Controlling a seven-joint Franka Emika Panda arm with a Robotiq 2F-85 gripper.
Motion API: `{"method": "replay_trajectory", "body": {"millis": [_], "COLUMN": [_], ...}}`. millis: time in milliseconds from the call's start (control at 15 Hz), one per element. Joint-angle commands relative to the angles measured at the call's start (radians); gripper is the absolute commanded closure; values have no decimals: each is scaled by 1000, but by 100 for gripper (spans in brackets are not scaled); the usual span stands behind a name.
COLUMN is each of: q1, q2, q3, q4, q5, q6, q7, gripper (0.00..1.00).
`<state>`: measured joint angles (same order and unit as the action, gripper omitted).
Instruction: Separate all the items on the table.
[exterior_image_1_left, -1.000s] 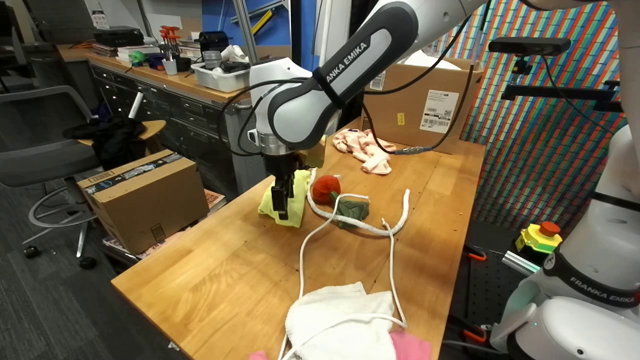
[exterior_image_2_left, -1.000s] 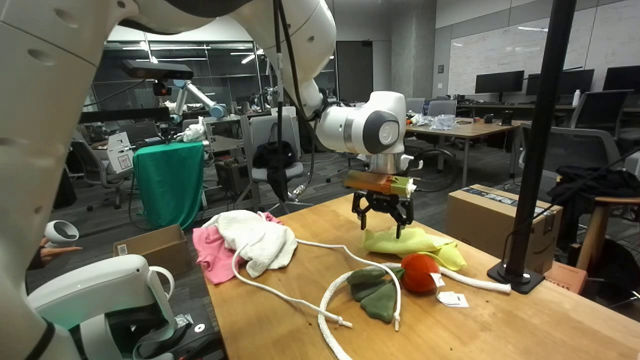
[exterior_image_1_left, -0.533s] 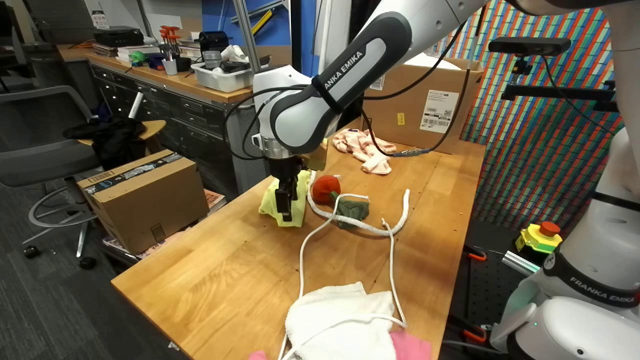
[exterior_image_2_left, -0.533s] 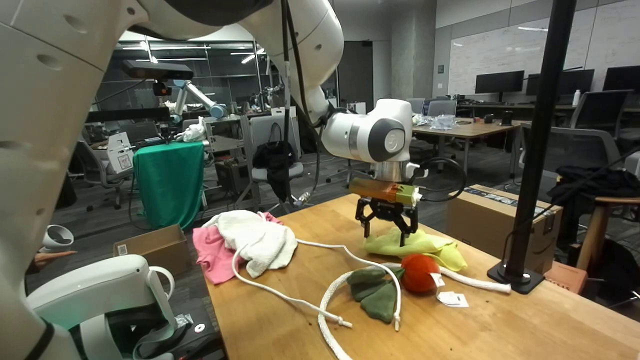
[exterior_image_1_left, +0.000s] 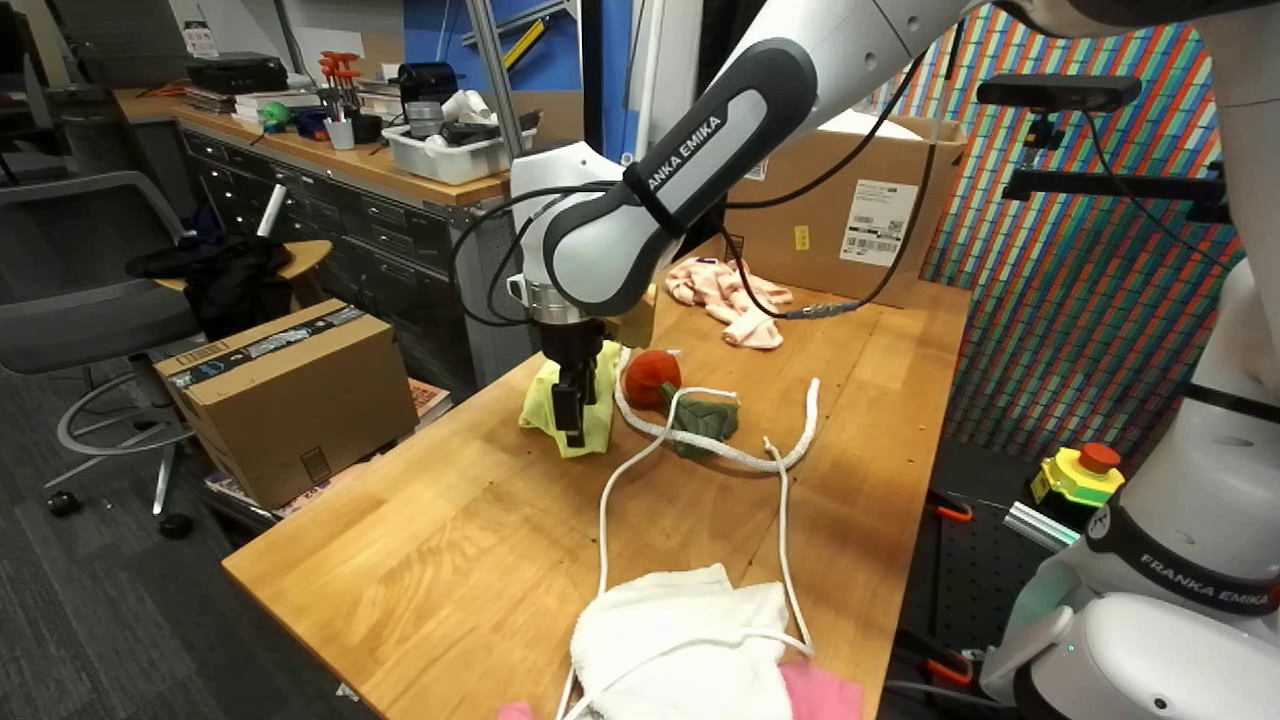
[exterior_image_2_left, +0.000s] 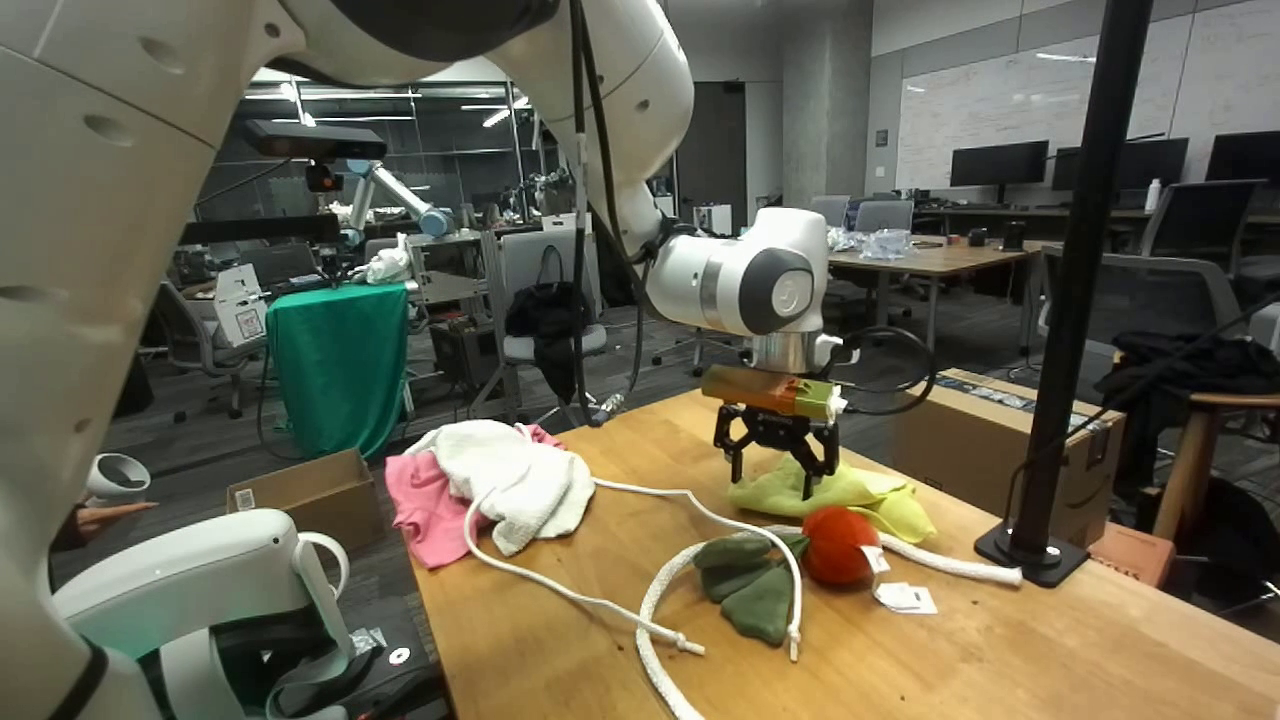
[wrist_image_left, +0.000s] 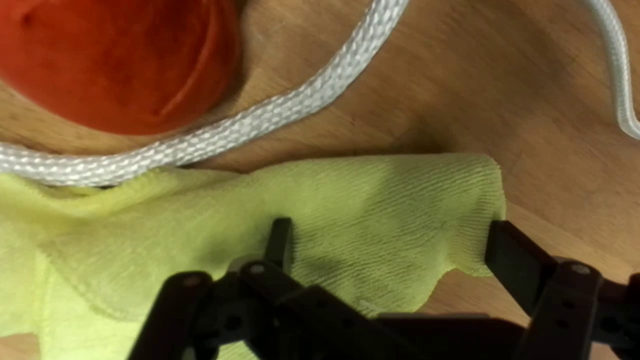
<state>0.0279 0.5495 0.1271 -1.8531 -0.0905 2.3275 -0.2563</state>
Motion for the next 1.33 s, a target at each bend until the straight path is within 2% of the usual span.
{"method": "replay_trajectory", "body": {"millis": [0,533,1267], "q1": [5,10,42], "q2": [17,8,8], "q3": [0,32,123], "q4": [-7,-41,-67], "q5": [12,35,89], "q6": [48,97,148], "q7": [-12,-18,-31], "gripper": [0,0,0]}}
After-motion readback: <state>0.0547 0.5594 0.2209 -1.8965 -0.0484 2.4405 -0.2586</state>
